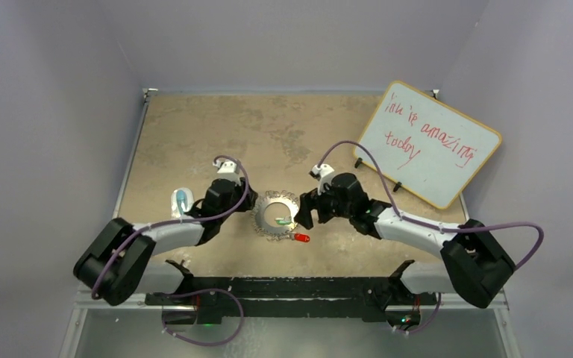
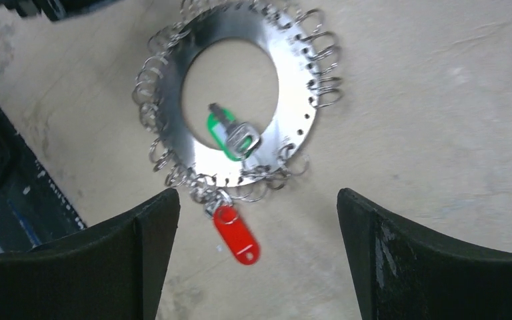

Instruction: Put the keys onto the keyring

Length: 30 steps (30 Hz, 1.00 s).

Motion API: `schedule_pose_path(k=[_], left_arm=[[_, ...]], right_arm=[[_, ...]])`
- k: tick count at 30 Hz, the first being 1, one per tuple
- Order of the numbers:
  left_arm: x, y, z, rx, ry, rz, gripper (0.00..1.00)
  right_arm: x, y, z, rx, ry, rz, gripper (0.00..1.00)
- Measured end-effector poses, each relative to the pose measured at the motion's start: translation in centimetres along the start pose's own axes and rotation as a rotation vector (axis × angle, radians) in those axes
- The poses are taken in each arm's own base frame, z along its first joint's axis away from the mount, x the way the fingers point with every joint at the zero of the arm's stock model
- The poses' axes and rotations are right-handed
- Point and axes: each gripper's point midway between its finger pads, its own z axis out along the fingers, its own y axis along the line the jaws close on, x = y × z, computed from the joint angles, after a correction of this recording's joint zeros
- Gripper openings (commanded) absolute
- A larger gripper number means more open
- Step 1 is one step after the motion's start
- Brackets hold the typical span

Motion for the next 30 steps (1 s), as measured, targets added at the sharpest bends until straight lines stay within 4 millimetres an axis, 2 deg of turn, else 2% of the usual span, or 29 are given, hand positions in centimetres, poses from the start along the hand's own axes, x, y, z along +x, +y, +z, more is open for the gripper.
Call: schedule_pose_path(k=[4,9,12,20,22,27,30], left_arm=[[-2.4,0.0,-1.8,-0.012,-0.084,0.01,0.4],[-4.9,-0.1,-3.9,-0.01,-0.185,0.009,0.41],[-5.6,0.0,-4.7,-0.009,-0.221,0.007,0.41],[-5.4,0.2,-4.9,-0.019,-0.217,0.008,0.41],[-5.3,0.3,-4.9,-0.022,-0.212,0.009,0.41],[-5.0,0.4,-4.8,-0.024,-0.201,0.012,0.41],[-4.9,0.4,-4.8,-0.026,-0.197,0.012,0.41]], right_arm=[[1.2,2.3,0.3,0.002,0.062,-0.043,0.85],[2.8,4.3,0.8,0.038,0.125,-0.091,0.72],[3.6,5.2,1.6,0.065,0.163,-0.112,0.65],[4.1,5.3,3.7,0.145,0.21,-0.128,0.35],[4.4,5.1,4.1,0.153,0.221,-0.126,0.31],[5.2,4.8,4.4,0.163,0.252,-0.122,0.31],[5.3,4.8,4.4,0.163,0.257,-0.122,0.23]])
